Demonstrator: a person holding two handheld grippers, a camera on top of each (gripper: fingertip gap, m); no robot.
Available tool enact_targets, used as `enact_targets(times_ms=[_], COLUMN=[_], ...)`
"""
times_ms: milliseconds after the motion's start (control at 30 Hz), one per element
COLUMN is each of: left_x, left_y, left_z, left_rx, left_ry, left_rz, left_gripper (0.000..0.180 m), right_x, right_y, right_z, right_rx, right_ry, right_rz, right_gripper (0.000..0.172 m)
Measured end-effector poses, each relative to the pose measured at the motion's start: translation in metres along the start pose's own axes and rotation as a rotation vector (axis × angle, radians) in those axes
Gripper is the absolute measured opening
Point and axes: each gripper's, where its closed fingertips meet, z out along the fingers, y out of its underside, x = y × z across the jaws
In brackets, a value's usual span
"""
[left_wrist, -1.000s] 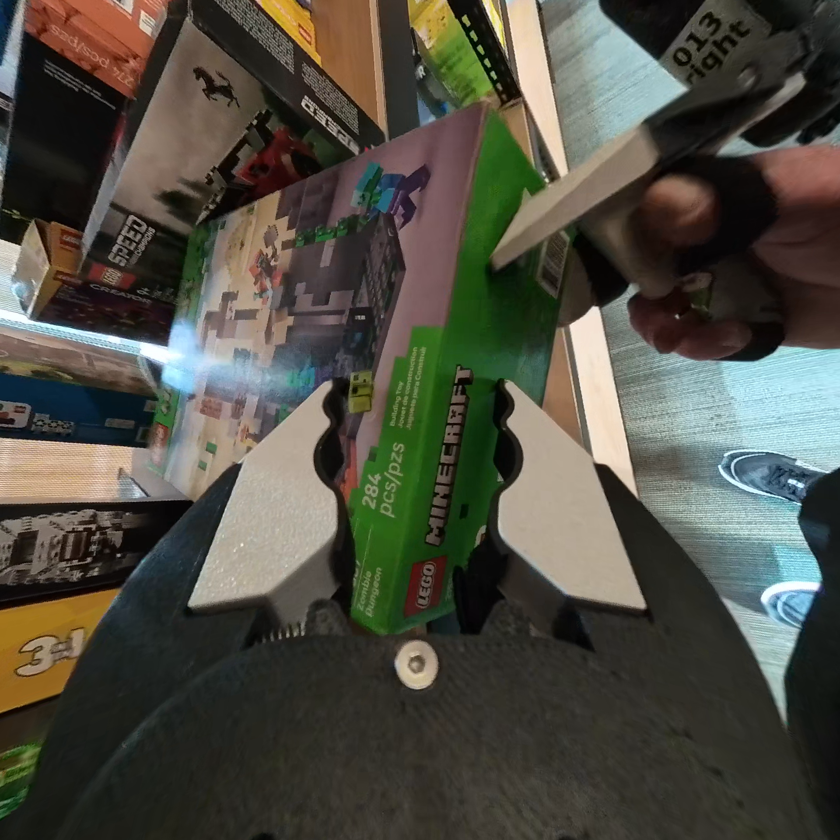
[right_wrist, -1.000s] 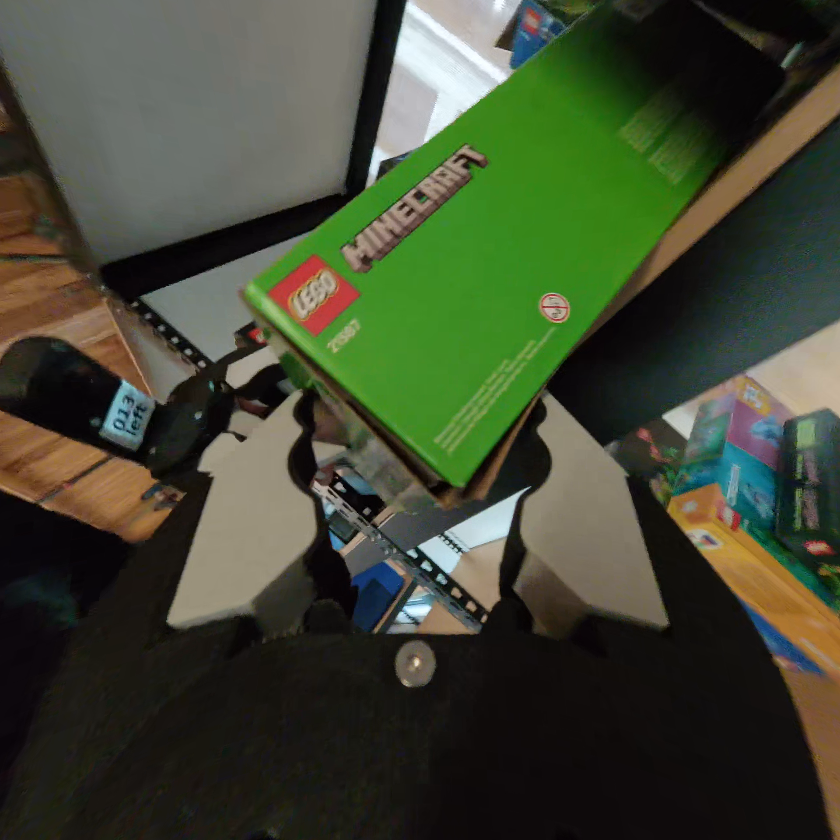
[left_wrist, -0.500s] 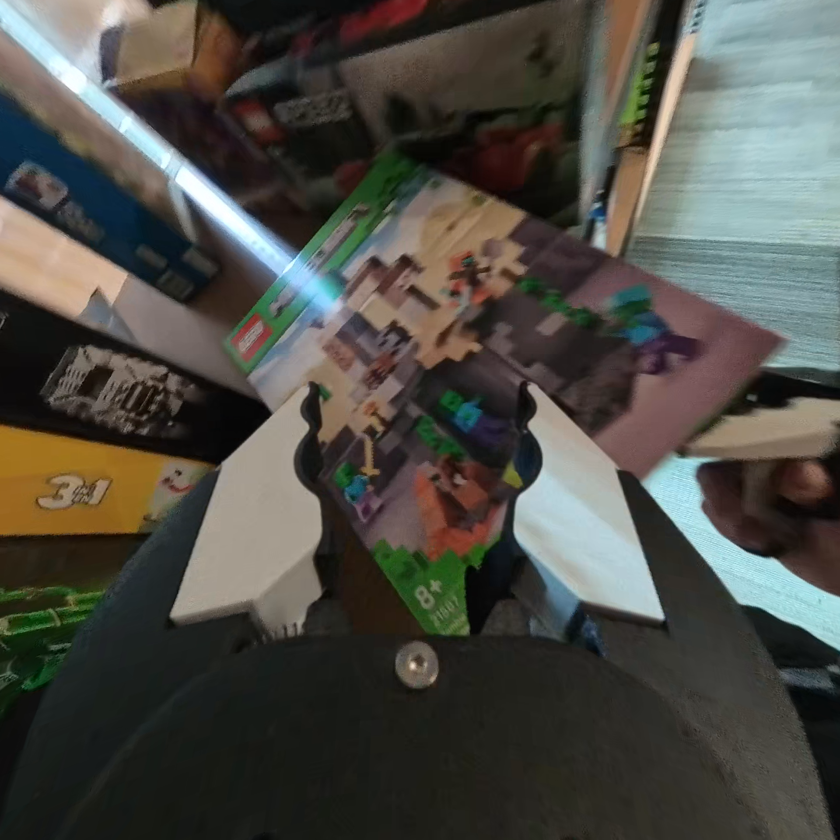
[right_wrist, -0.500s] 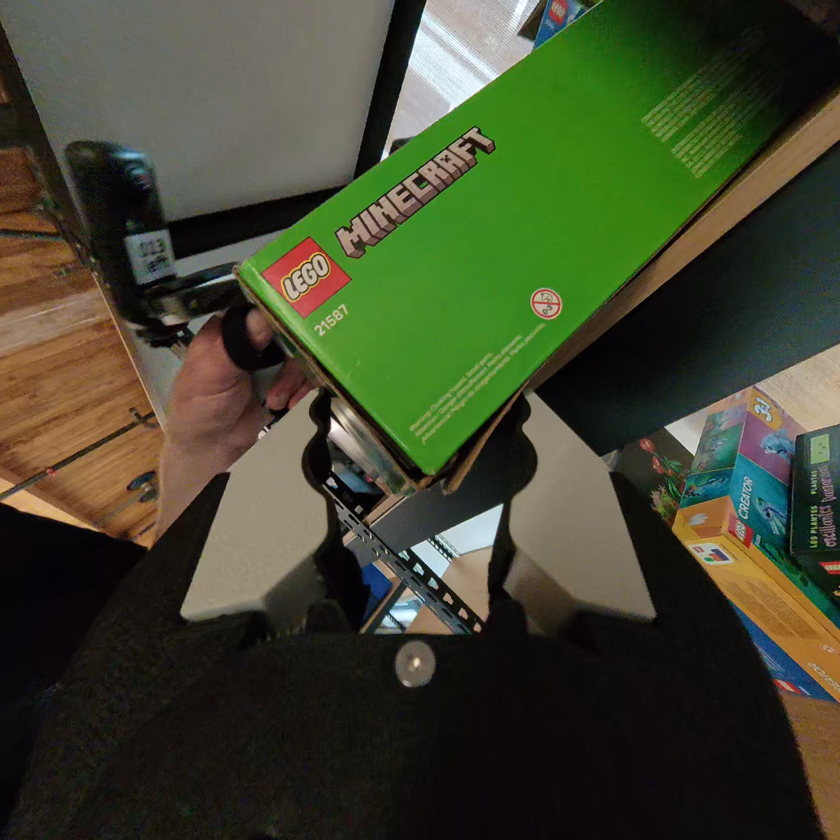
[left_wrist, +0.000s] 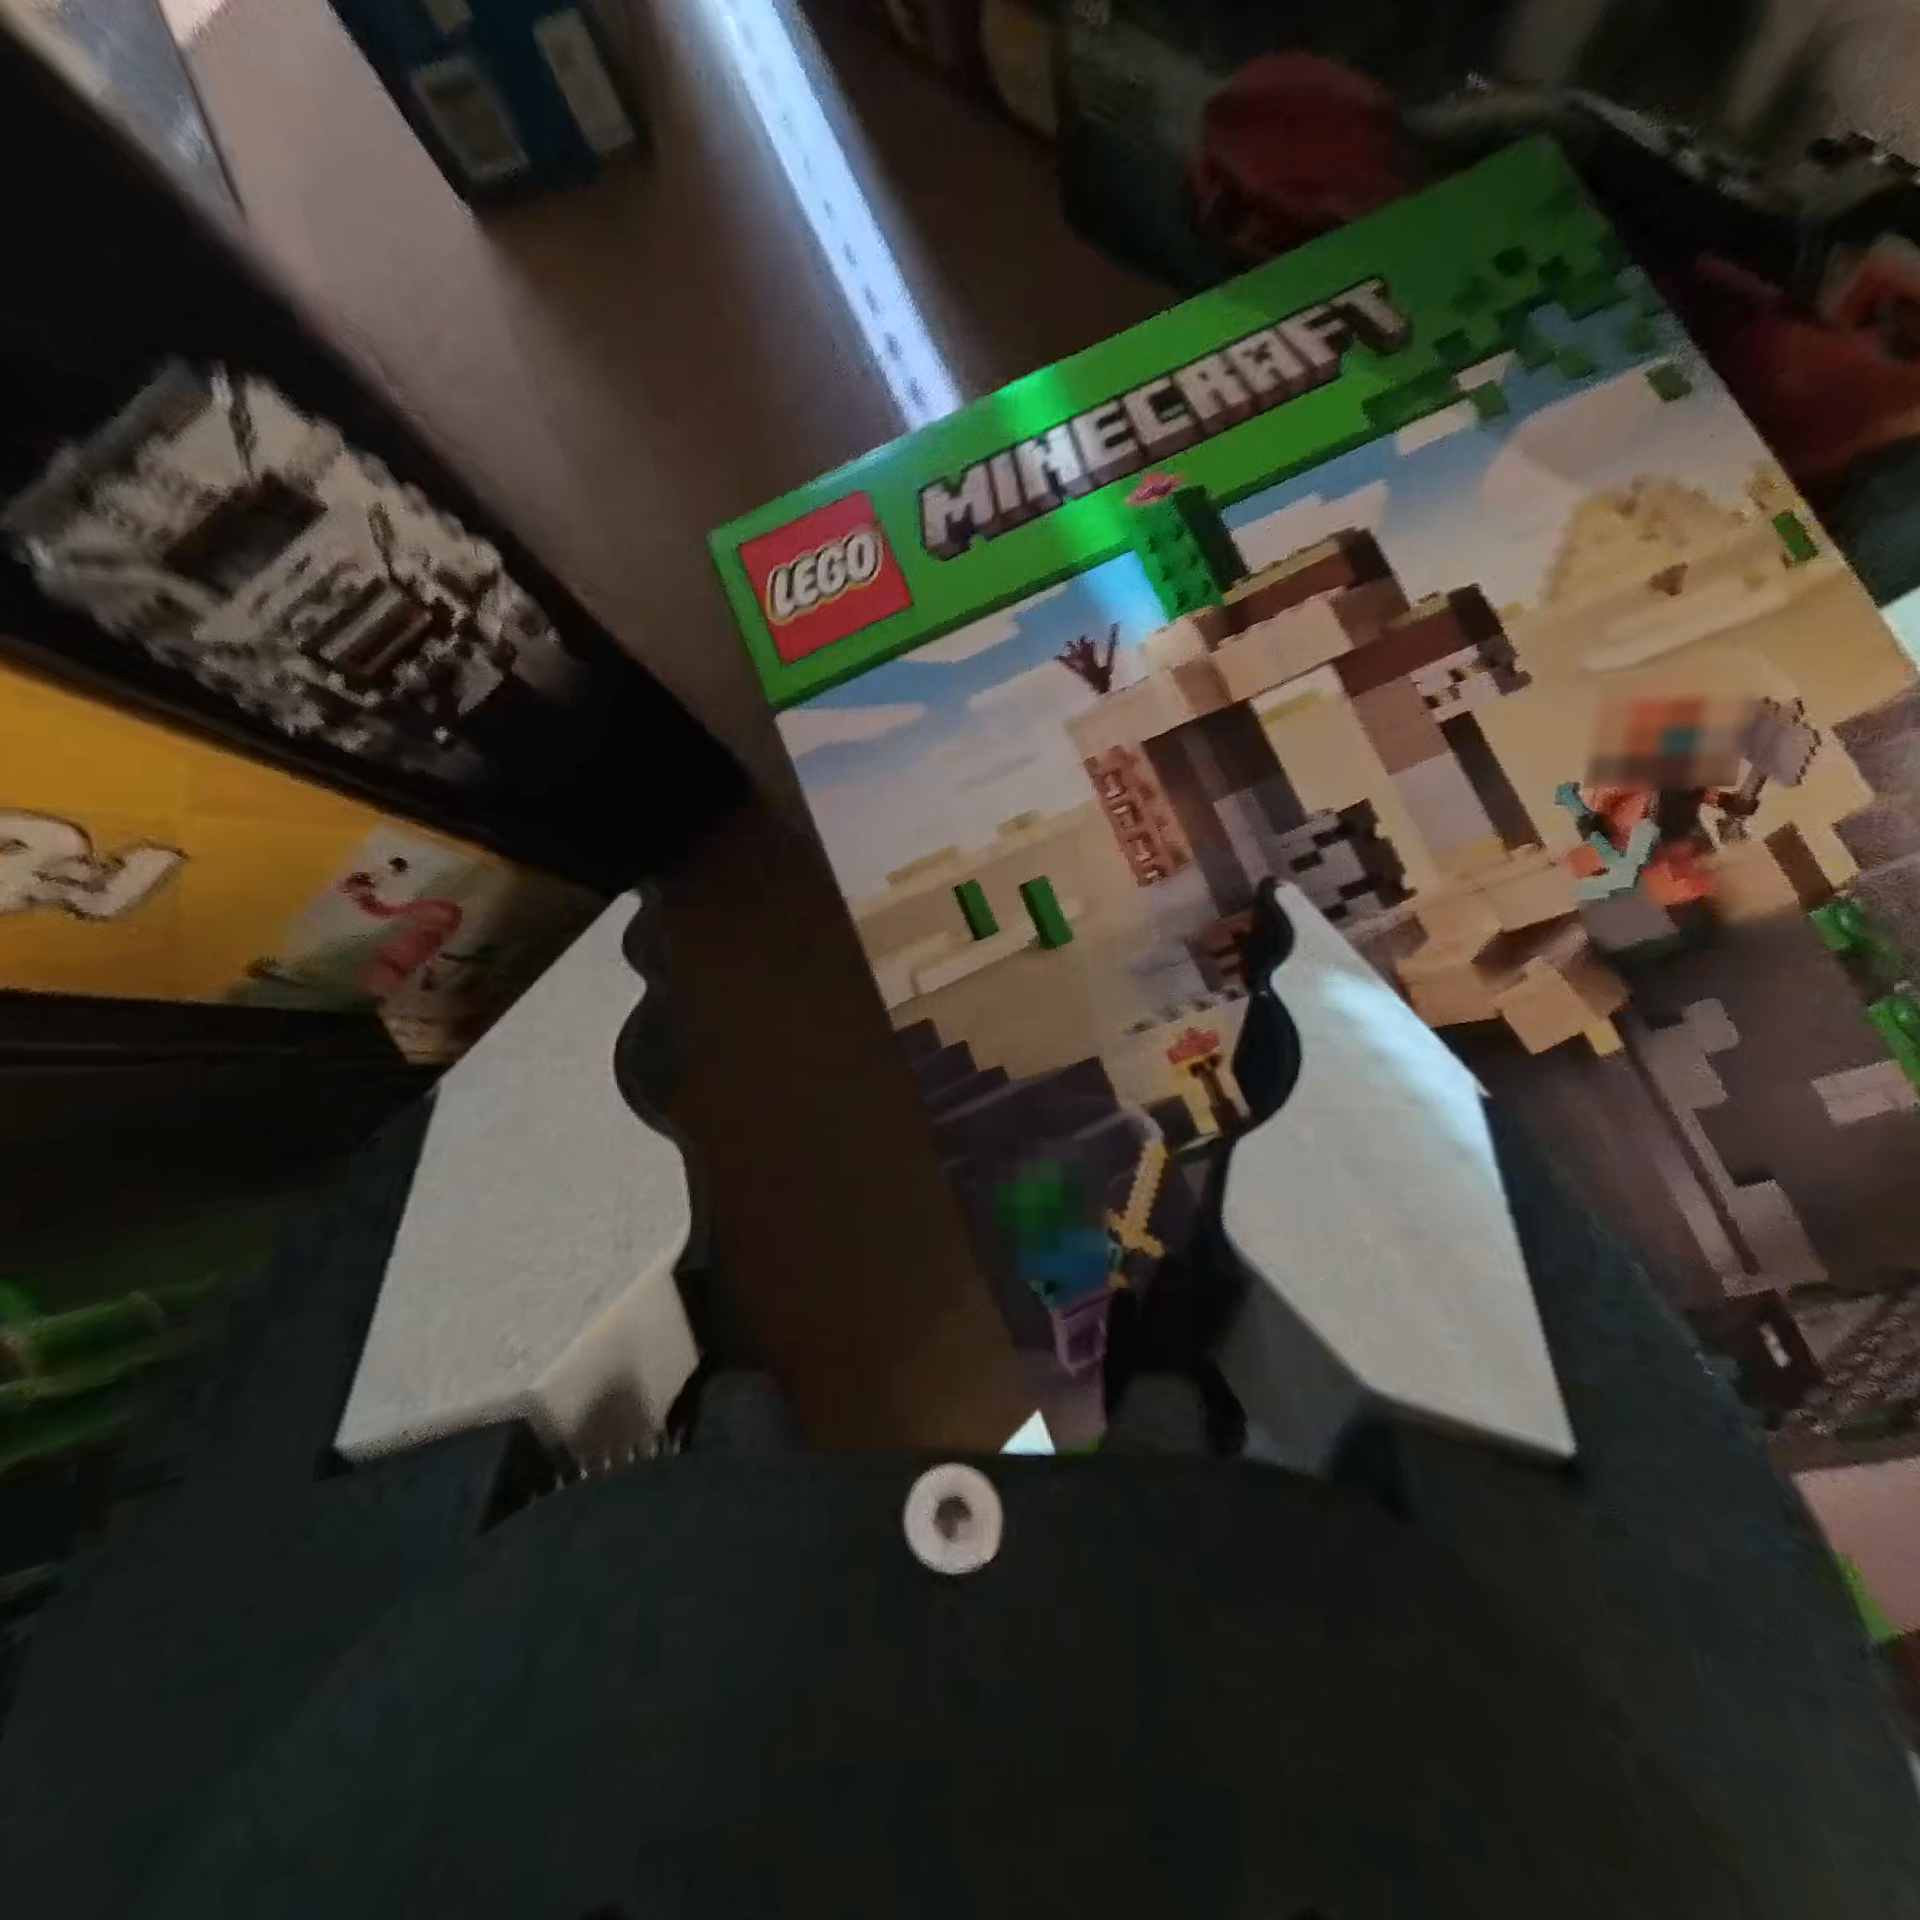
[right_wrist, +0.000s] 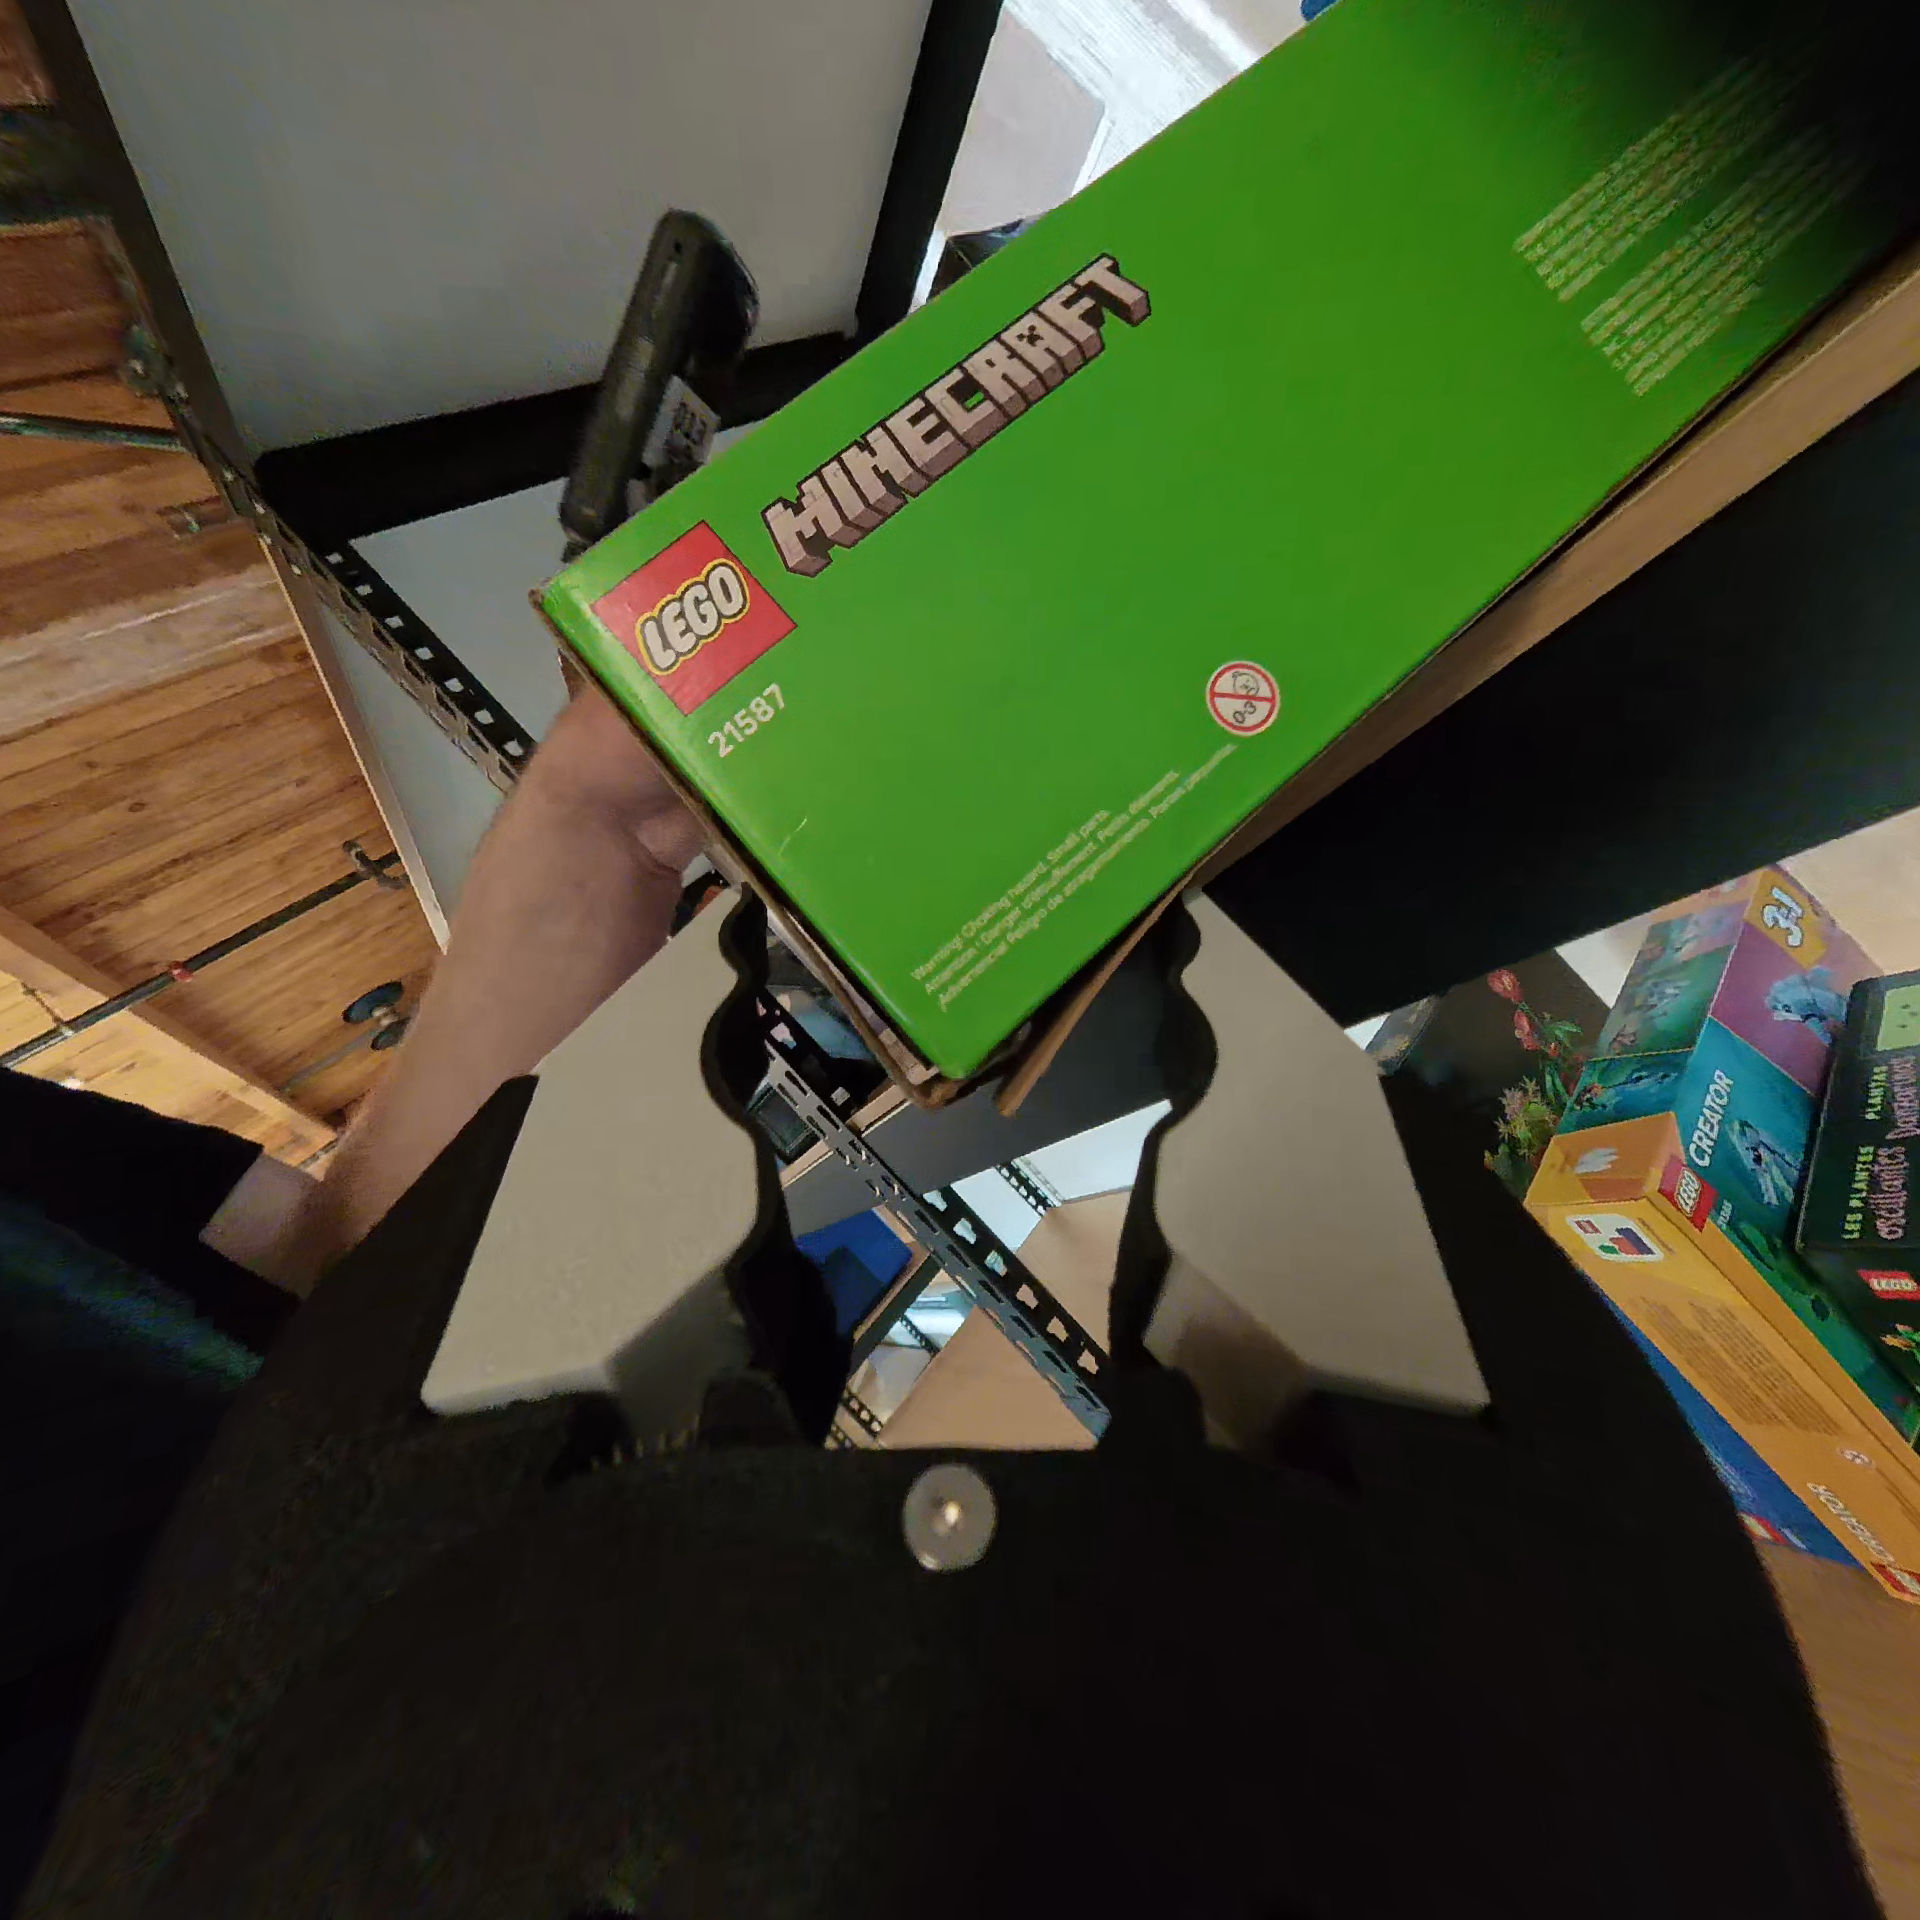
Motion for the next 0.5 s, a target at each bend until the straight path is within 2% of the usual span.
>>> enact_targets(times_ms=[33, 167, 233, 500], left_x=[0.002, 0.031, 0.044, 0.043], left_y=[0.005, 0.013, 0.018, 0.015], left_z=[0.003, 0.016, 0.024, 0.022], left_rx=[-0.011, -0.06, -0.081, 0.073], left_ry=[0.053, 0.356, 0.464, 0.498], left_rz=[-0.058, -0.288, -0.366, -0.455], left_gripper=[0.109, 0.107, 0.116, 0.112], right_x=[0.001, 0.003, 0.005, -0.001], right_y=[-0.001, -0.008, -0.012, -0.026], right_z=[-0.002, -0.007, -0.011, -0.008], right_rx=[-0.006, -0.044, -0.059, -0.128], right_ry=[-0.006, -0.027, -0.036, -0.047], right_rz=[0.0, 0.003, 0.002, -0.071], right_gripper=[0.073, 0.073, 0.072, 0.068])
